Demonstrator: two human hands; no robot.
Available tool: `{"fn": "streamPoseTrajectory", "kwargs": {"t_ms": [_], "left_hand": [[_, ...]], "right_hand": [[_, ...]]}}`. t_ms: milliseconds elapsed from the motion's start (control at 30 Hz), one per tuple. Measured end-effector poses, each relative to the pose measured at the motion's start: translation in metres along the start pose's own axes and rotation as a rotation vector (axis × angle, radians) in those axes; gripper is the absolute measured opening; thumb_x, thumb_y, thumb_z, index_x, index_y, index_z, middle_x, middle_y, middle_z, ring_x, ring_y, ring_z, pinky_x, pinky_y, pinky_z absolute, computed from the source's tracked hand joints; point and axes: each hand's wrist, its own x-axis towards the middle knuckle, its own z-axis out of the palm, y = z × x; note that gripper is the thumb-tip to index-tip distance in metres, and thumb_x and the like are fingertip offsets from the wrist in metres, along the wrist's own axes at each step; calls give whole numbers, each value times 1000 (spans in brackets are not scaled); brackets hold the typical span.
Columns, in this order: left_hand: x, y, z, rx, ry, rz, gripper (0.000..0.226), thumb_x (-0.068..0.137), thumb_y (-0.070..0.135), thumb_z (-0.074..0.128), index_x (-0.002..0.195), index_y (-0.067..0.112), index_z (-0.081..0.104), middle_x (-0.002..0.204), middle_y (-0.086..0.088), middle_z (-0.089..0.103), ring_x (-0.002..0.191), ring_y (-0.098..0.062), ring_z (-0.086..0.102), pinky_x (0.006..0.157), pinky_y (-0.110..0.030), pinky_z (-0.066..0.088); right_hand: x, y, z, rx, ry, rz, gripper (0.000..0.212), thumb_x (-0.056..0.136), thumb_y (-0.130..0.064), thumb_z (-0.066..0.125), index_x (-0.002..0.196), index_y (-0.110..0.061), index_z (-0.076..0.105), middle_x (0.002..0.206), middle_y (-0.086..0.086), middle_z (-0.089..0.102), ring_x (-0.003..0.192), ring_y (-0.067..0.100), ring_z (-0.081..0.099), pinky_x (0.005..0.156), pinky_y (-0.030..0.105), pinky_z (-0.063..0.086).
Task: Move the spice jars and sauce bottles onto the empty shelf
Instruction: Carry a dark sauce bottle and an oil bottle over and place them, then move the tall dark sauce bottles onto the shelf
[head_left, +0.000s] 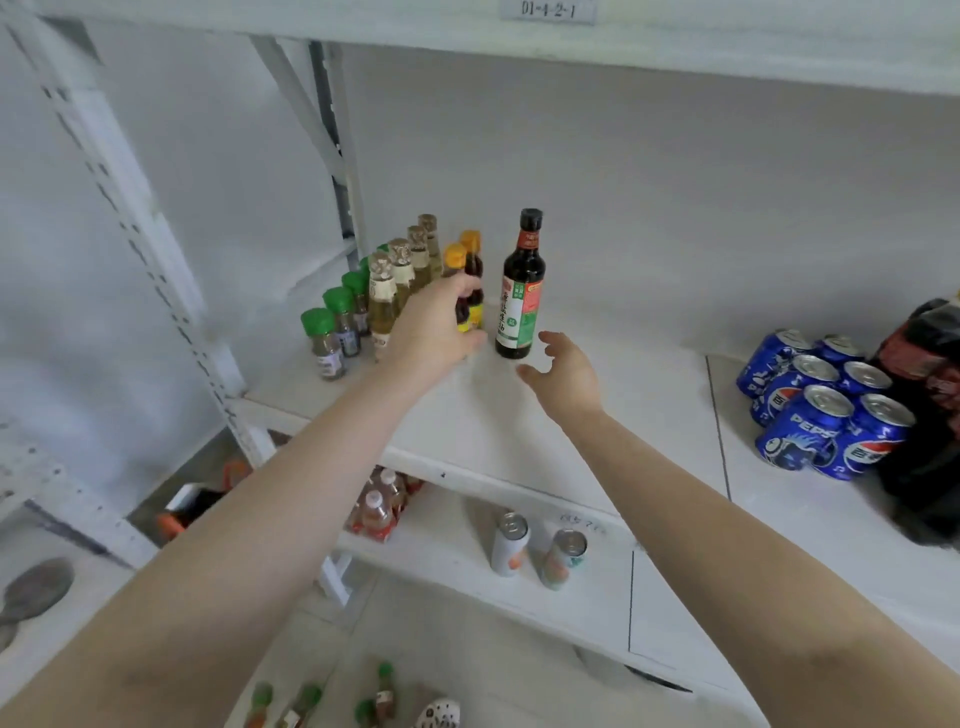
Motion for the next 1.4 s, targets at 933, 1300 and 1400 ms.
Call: {"fn": "streamPoseTrajectory", "kwargs": {"t_ms": [933,1300,1400], "left_hand": [[-741,-147,-334,348,140,-1149,69,79,24,71,141,19,41,139,-8,50,126,-25,48,99,-33,41],[-905,-140,-539,480,377,-1301,67,81,19,69,141,18,41,135,-11,49,119,-28,52,97,-35,44],[-920,-144,-591,569,460,-1276,67,80,25,71,140,20,42,135,-10,50,124,-26,47,101,-34,39]], "right_hand": [[-600,-219,326,-425,-1106,-981,62,86,-35,63,142,-26,38,141,6,44,128,26,43,98,40,44],[-787,-411,402,-309,-1182,-1417,57,82,-36,66,135,-25,47,135,4,52,122,23,52,99,38,44],[-812,-471,414,-246,-1137,-1549,57,84,-39,65,136,-25,46,133,4,53,121,23,52,95,38,45]]}}
